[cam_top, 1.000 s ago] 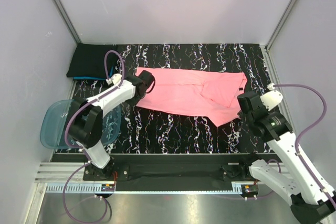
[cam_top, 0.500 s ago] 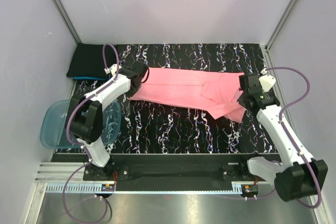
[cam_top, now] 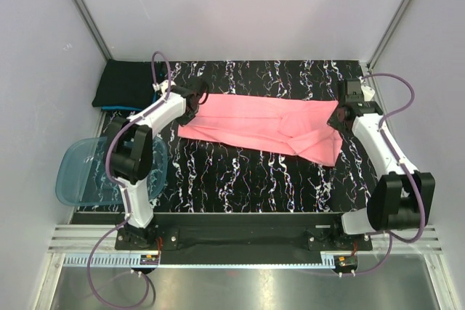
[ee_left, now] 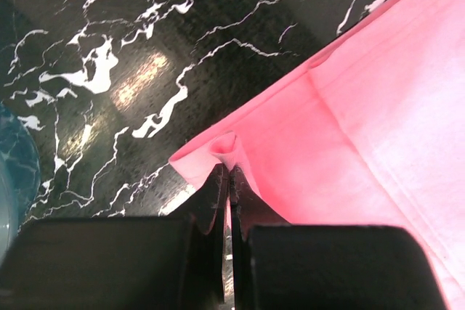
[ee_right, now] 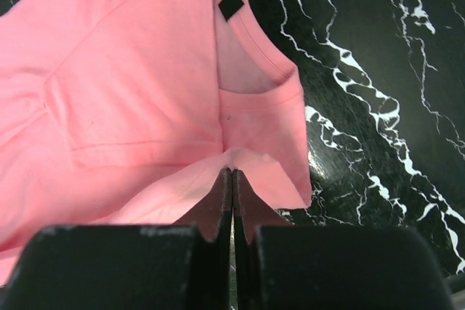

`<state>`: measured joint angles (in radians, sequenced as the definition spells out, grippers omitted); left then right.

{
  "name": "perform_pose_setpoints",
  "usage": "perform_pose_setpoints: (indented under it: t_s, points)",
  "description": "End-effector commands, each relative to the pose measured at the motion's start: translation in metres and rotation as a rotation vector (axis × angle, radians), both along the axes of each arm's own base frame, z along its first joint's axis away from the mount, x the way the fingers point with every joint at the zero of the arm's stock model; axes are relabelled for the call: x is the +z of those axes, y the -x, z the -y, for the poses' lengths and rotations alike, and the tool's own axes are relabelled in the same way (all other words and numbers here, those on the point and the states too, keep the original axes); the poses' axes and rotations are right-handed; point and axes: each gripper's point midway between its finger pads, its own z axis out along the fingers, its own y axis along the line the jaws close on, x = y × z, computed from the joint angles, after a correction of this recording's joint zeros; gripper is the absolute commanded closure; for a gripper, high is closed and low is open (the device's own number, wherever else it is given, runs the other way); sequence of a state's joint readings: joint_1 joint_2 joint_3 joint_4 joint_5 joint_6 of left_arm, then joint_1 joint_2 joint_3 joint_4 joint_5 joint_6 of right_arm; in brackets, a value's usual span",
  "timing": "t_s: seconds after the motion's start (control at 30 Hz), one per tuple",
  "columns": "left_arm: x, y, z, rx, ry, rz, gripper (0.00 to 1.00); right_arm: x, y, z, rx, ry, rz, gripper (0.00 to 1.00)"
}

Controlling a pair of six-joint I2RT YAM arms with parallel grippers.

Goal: Fold and stack the t-shirts
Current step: Fold the tshirt

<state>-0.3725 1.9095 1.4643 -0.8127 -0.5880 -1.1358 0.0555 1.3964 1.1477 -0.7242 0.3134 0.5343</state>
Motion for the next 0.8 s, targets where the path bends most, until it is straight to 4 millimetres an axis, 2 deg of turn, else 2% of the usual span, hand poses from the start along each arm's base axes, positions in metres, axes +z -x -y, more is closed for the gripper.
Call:
perform_pose_setpoints:
  t_s: [0.0, 0.03, 0.1, 0.27, 0.37, 0.77]
  points:
    - [0.016, -0.026, -0.001, -0.011, 0.002, 0.054, 1.0, 0.015, -0.028, -0.003, 0.055, -0.017, 0.049, 1.0]
    - [0.01, -0.026, -0.003, -0.009, -0.008, 0.032, 1.0, 0.017, -0.032, -0.001, 0.05, -0.021, 0.054, 1.0]
    - [0.007, -0.029, -0.004, -0.011, -0.013, 0.019, 1.0, 0.008, -0.038, -0.001, 0.055, -0.031, 0.027, 1.0]
    - [-0.003, -0.036, -0.005, -0.012, -0.025, -0.007, 1.0, 0.009, -0.055, 0.0, 0.054, -0.04, 0.022, 1.0]
    - [-0.003, -0.04, -0.005, -0.01, -0.03, -0.008, 1.0, 0.007, -0.063, 0.001, 0.055, -0.039, 0.013, 1.0]
    - [-0.01, -0.047, -0.012, 0.0, -0.043, -0.02, 1.0, -0.003, -0.078, 0.002, 0.072, -0.033, -0.055, 1.0]
